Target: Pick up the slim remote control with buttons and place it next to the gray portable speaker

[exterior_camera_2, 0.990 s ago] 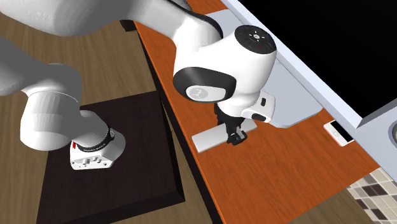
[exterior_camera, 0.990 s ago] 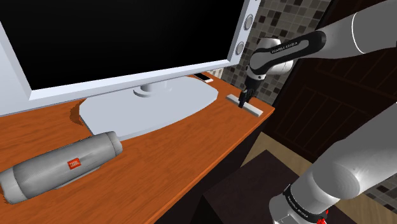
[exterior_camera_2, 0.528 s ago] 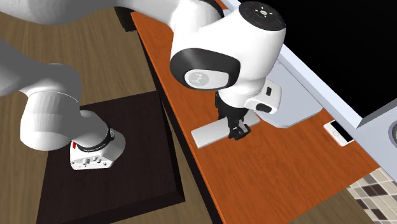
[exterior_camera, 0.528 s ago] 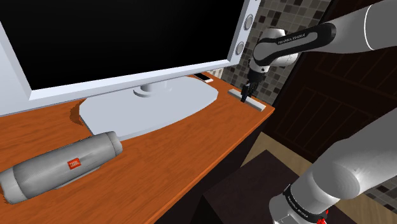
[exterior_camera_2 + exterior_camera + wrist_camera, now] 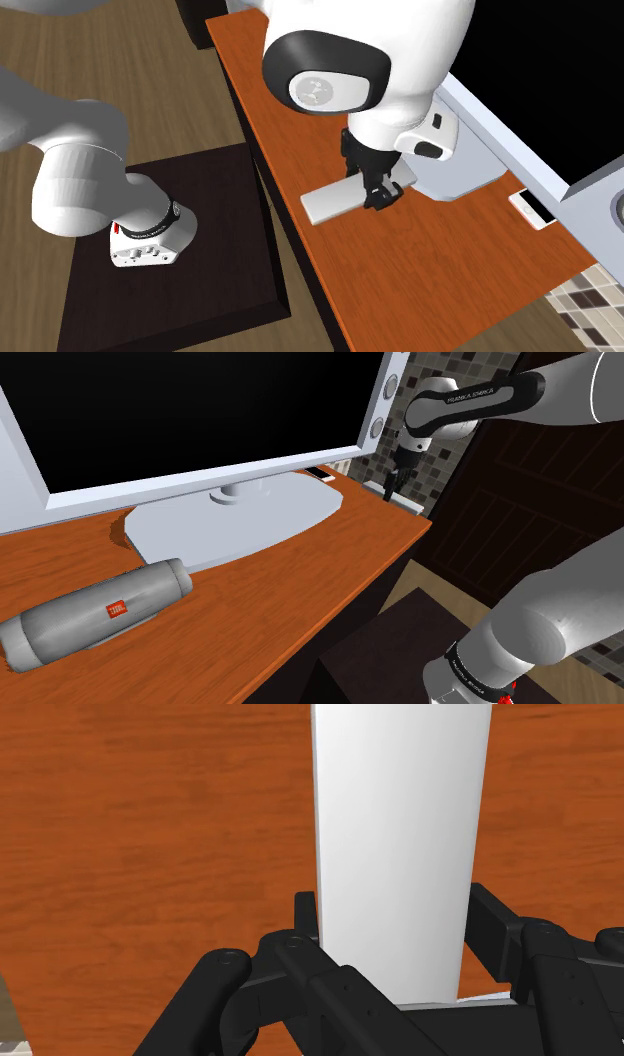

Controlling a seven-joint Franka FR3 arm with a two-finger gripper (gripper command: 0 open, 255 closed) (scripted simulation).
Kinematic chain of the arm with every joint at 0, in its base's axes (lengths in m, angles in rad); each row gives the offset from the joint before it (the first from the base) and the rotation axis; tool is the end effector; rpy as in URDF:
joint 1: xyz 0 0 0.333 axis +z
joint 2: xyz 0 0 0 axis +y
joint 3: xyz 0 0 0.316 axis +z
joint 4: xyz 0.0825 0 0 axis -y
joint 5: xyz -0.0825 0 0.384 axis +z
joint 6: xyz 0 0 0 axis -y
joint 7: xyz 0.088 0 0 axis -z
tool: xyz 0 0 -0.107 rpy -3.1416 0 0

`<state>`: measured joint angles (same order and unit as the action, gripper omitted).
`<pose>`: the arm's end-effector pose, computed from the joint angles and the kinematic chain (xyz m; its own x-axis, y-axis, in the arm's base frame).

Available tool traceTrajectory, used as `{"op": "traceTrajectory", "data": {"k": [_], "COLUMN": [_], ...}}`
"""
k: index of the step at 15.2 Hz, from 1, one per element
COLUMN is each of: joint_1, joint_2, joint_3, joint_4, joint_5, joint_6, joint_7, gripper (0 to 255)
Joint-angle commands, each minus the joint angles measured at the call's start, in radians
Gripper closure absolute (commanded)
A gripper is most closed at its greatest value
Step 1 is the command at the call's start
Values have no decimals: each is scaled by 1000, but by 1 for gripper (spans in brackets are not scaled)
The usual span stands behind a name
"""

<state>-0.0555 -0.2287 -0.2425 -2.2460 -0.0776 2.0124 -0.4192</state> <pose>0.4555 -0.1488 0.4573 0.9869 0.1603 -0.0160 0.1605 -0.9870 0.0096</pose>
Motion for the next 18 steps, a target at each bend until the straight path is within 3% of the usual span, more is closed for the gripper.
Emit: {"op": "traceTrajectory", "data": {"k": [1,6,18], "joint_1": [0,1,118], "joint_2": [-13,-27,-148], "joint_3": [2,6,208], "joint_4": [15,62,-59], "joint_5": [-2,-2,52], "joint_6": [-27,-89,-99], "joint_7": [2,3,297], "gripper": [255,255,255]}}
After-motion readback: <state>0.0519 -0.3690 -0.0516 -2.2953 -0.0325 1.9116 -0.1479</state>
